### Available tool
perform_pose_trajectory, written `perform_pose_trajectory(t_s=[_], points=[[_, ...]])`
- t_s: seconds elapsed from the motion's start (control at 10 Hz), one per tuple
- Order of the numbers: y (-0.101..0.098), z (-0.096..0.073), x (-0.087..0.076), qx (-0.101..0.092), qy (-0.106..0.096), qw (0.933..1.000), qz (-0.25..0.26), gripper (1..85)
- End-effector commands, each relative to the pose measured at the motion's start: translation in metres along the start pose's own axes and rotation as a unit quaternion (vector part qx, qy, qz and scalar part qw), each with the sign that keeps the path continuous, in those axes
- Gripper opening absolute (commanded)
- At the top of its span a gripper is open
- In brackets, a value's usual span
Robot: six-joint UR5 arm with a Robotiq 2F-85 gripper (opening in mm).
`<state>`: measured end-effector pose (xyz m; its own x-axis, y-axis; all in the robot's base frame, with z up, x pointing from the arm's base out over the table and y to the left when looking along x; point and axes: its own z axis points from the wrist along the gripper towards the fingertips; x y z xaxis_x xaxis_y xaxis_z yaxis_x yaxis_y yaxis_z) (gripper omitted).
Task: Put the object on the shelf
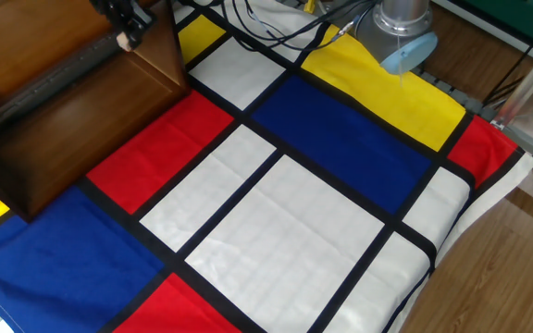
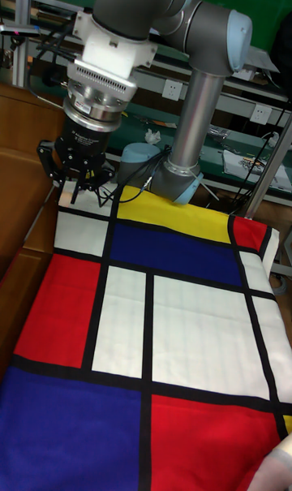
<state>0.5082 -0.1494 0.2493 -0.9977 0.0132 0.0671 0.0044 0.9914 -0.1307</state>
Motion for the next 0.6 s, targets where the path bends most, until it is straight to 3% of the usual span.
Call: perform_pose_trajectory(t_s=[0.0, 0.3, 0.5], points=[[-0.001, -0.002, -0.024, -0.001, -0.047, 0.9988, 0.016, 1.0], [-0.007, -0.002, -0.018, 0.011, -0.036, 0.9989, 0.028, 1.0], [-0.012, -0.003, 0.002, 0.02, 0.002, 0.9997, 0.016, 1.0]])
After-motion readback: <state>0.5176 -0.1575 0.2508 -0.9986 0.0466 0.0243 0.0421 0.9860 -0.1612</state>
